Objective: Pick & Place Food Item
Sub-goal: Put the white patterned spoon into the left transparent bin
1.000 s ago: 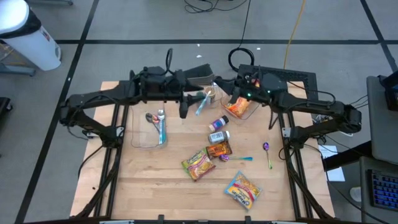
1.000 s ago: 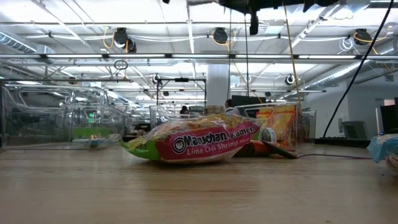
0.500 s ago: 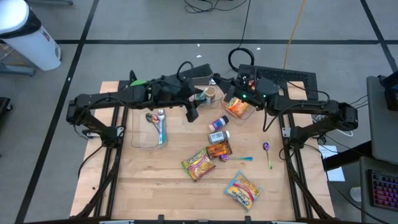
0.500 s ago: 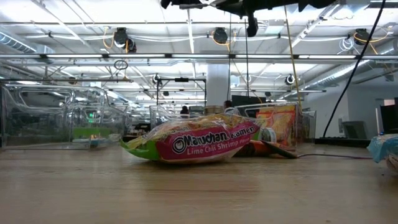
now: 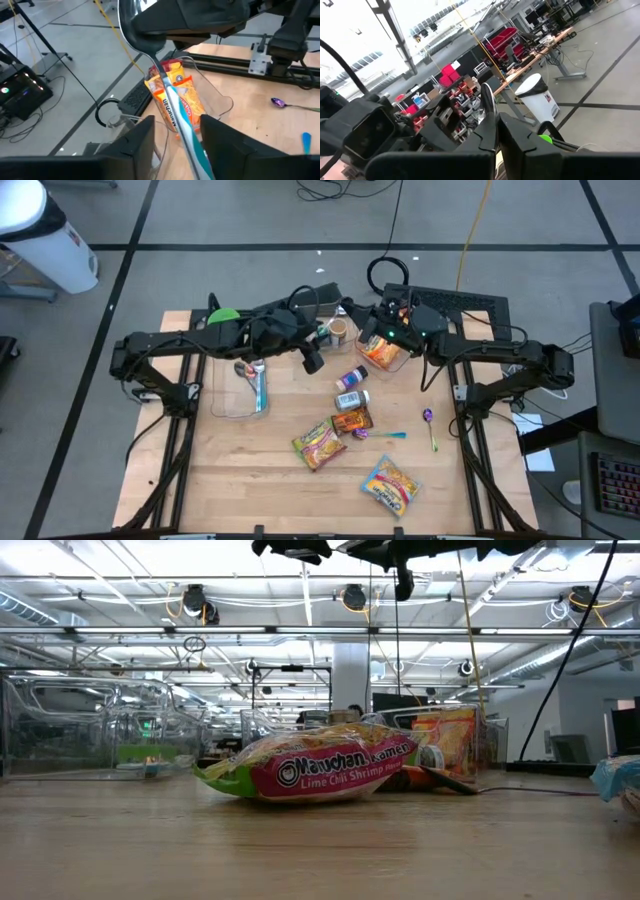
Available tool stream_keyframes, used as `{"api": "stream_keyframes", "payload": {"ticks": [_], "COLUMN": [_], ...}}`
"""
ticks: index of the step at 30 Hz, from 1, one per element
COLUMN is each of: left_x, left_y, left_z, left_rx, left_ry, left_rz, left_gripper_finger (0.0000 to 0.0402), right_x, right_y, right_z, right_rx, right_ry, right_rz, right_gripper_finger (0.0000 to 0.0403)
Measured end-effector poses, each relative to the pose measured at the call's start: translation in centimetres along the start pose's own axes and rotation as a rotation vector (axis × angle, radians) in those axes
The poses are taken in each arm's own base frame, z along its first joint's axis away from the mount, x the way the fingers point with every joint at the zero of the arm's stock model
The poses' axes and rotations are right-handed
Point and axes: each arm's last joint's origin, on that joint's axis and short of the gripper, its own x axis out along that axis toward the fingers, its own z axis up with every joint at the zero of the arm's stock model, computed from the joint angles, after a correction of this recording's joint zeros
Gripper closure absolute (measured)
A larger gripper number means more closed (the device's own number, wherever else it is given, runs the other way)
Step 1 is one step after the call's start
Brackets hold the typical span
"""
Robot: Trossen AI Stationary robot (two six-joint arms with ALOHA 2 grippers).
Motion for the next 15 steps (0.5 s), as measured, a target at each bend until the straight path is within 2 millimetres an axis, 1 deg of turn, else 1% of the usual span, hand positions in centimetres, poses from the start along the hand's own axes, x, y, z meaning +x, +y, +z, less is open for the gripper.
{"api": "stream_keyframes", "payload": {"ticks": [2, 6, 7, 12, 15], "left_x": [0.00, 0.00, -0.03, -0.07, -0.46], "left_y": [-0.01, 0.10, 0.19, 0.20, 0.36], "left_z": [0.00, -0.02, 0.03, 0.03, 0.26], "left_rx": [0.000, -0.015, -0.019, -0.011, -0.005], "left_ry": [0.000, 0.002, -0.002, -0.001, -0.004], "left_rz": [-0.001, 0.024, 0.029, 0.030, 0.021], "left_gripper_finger": [0.0272, 0.0358, 0.0373, 0.0373, 0.0373], "right_x": [0.00, -0.02, -0.04, -0.03, -0.03], "right_y": [0.00, -0.01, -0.02, 0.04, 0.24], "right_z": [0.00, 0.05, 0.09, 0.13, 0.30], "right_rx": [-0.003, -0.006, -0.008, -0.033, -0.062], "right_ry": [-0.001, -0.007, -0.012, -0.012, -0.014], "right_rz": [-0.002, -0.007, -0.013, 0.000, 0.047], "right_gripper_finger": [0.0403, 0.0403, 0.0403, 0.0402, 0.0389]}}
